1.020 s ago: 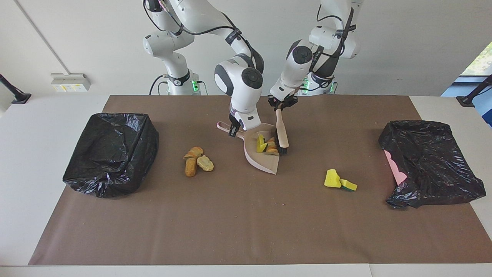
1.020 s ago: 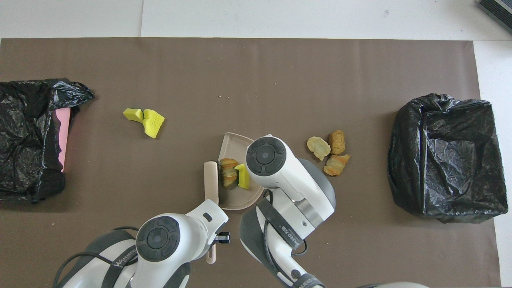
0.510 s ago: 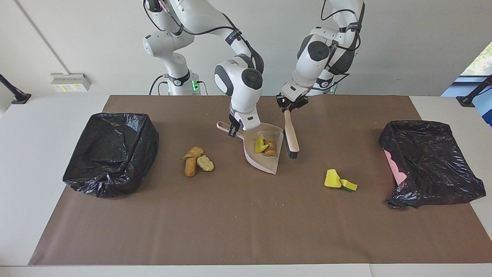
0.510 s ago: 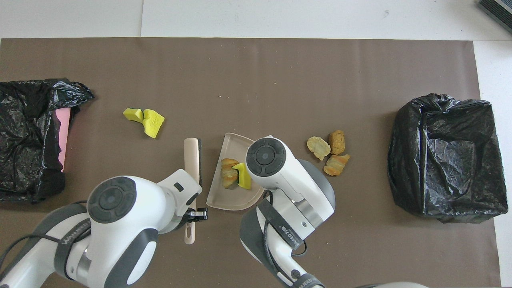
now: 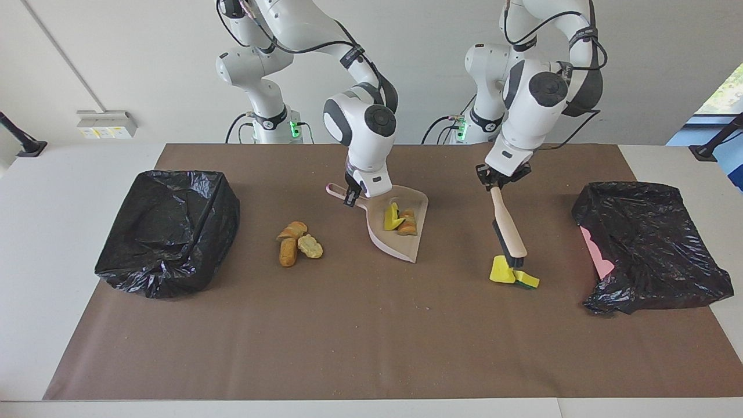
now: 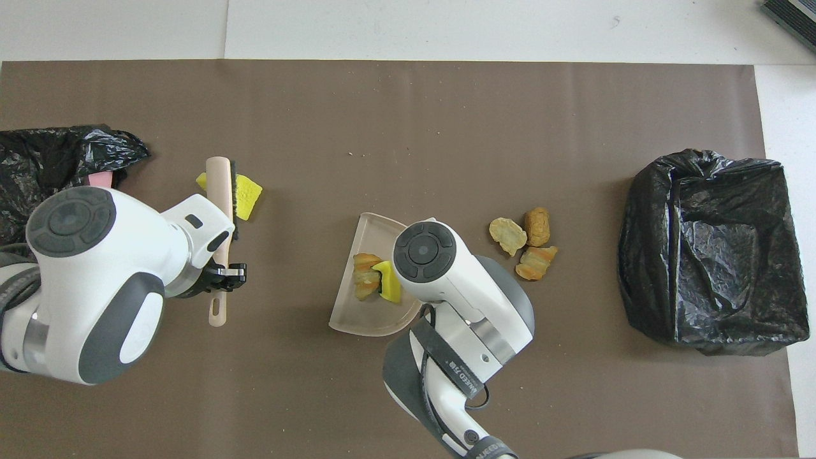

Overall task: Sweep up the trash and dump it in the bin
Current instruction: 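Reach the brush past the farther yellow sponge with the left gripper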

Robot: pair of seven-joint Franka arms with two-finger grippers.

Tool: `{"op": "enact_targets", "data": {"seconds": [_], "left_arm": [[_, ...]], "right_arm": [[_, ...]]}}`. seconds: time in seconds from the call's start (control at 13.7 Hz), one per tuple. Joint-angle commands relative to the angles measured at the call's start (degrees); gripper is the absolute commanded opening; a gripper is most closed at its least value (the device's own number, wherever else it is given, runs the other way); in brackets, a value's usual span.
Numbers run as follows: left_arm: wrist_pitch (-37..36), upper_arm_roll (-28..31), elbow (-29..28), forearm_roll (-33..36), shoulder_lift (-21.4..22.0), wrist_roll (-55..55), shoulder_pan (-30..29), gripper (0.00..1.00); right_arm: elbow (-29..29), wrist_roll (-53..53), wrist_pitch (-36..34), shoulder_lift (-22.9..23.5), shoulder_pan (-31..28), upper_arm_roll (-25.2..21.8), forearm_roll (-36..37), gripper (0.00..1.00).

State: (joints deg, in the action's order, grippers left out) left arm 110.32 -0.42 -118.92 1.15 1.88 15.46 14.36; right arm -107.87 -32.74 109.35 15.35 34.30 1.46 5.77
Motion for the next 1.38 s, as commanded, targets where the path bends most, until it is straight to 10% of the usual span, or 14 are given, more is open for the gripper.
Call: {"op": "enact_targets", "data": {"seconds": [0.0, 0.44, 1.31], "left_arm": [[2.4, -0.7, 5.6, 4.0, -7.7, -5.6, -7.7, 0.0], [4.4, -0.8, 10.6, 7.6, -14.5, -20.5, -13.7, 0.0], [3.7, -1.4, -3.9, 3.3, -6.2, -21.3, 2.1, 0.0]], "right_arm": [[-2.3, 2.1, 1.4, -1.5, -0.1, 0.1, 0.6, 0.0], [-2.3, 2.6, 1.5, -1.5, 0.0, 0.1, 0.5, 0.0], [-2.3, 3.0, 1.5, -1.6, 0.1, 0.2, 0.5, 0.0]]}}
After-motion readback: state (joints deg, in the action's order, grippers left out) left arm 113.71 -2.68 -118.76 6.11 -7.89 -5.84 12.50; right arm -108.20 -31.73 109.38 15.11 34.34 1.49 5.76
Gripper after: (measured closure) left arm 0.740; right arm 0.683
